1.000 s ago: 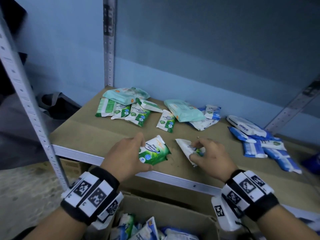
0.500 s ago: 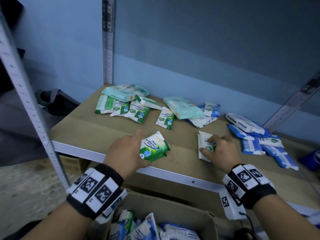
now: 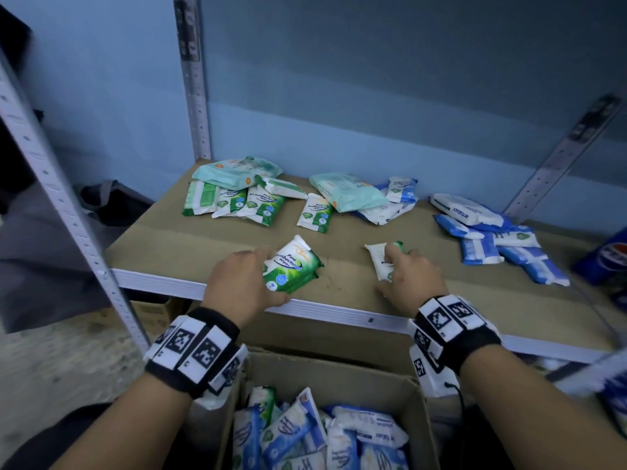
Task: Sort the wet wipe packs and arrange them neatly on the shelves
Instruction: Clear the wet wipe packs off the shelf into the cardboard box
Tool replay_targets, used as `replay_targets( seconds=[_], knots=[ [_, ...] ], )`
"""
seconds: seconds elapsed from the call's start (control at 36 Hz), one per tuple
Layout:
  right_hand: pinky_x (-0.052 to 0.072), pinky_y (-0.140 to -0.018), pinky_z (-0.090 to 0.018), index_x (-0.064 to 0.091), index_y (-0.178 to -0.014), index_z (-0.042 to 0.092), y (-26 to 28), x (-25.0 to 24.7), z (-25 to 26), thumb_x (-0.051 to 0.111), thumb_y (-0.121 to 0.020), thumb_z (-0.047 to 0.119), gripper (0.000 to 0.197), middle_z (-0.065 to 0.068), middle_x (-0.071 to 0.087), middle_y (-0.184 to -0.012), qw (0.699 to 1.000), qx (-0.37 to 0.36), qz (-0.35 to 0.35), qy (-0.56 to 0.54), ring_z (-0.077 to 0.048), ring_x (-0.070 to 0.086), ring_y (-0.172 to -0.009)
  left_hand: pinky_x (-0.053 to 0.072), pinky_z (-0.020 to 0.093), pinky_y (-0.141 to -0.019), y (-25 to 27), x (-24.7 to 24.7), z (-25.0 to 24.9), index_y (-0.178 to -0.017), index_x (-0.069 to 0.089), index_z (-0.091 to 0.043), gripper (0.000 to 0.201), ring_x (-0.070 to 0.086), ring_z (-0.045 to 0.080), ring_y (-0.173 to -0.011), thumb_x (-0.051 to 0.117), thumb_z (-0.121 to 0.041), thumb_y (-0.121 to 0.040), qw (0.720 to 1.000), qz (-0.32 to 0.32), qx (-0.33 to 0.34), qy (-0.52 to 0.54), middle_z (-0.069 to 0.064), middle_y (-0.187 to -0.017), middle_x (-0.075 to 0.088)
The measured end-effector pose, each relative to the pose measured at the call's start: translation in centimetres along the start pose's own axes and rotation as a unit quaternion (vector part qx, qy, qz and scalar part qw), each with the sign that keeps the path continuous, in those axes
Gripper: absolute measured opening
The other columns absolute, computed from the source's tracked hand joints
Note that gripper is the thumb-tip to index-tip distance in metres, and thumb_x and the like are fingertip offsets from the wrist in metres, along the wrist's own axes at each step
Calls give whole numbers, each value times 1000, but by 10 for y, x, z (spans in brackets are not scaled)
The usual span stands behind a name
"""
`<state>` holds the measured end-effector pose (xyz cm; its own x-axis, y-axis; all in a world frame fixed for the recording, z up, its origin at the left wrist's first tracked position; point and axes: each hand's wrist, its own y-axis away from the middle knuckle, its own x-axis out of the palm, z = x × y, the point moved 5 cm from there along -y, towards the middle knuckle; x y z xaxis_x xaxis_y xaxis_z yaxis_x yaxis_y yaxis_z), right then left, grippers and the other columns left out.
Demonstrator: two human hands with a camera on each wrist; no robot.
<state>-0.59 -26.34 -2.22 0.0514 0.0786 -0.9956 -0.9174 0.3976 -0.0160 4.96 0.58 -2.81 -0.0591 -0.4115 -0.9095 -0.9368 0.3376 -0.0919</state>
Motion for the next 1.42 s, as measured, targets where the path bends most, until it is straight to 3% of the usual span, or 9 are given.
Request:
replay_targets(
  seconds=[0.25,0.36,0.58,0.72,0.81,0.94,1.11,1.31,1.42],
  knots=[
    [44,-69,-39,54,-113,17,77,8,-10,68,-78,24,38,-16,54,-108,994,-84,-62,-41,-39,58,-84,31,32,-58,43,11,-7,-105,55,-23,55,62,27,-81,85,-42,-63,996,-76,29,27,2,-89,67],
    [39,-68,-34,56,-109,16,105,13,-23,72,-73,18,39,-7,54,-112,981,-124,-79,-128,-33,57,-91,32,31,-59,74,26,-11,-105,54,-25,55,62,26,-84,84,-42,-63,995,-91,23,44,-1,-91,65],
    [39,-76,-27,55,-106,18,164,47,-48,77,-72,12,40,6,54,-117,943,-115,-102,-294,-12,53,-96,39,30,-58,126,84,-16,-108,54,-28,52,60,17,-79,82,-43,-67,998,5,39,49,-7,-93,63],
    [43,-83,-33,53,-105,28,194,112,-66,76,-76,18,38,11,52,-115,943,-65,-30,-325,-15,53,-102,50,31,-64,148,138,-3,-116,51,-31,56,66,20,-83,80,-46,-71,991,132,15,33,-4,-96,70],
    [35,-70,-21,51,-102,27,207,153,-75,75,-80,20,34,11,51,-108,953,-31,55,-295,-11,51,-94,54,33,-72,157,165,4,-119,50,-29,56,66,19,-88,79,-44,-73,982,189,-12,26,-3,-102,69],
    [40,-73,-31,44,-100,31,224,219,-88,70,-79,24,35,5,53,-115,959,-25,210,-190,-23,56,-102,48,32,-75,173,208,11,-121,50,-24,60,63,25,-103,75,-50,-74,969,246,-18,-23,2,-114,66],
    [40,-71,-27,42,-100,29,241,265,-100,75,-76,26,41,4,55,-106,928,-23,342,-145,-16,53,-91,48,33,-85,189,249,26,-140,42,-19,77,58,26,-114,71,-56,-80,943,329,-32,-43,7,-128,59],
    [47,-84,-26,45,-114,16,244,287,-120,70,-85,34,42,-7,59,-123,925,75,350,-129,-22,58,-110,46,38,-100,193,277,54,-151,30,-15,88,50,28,-127,58,-66,-85,906,406,-101,-67,10,-147,45],
    [47,-97,-33,18,-151,5,242,296,-130,62,-91,42,83,-14,47,-143,920,149,346,-107,-29,52,-126,50,40,-94,184,281,62,-152,25,-12,87,55,32,-120,49,-67,-90,916,373,-131,-64,13,-143,50]
  ],
)
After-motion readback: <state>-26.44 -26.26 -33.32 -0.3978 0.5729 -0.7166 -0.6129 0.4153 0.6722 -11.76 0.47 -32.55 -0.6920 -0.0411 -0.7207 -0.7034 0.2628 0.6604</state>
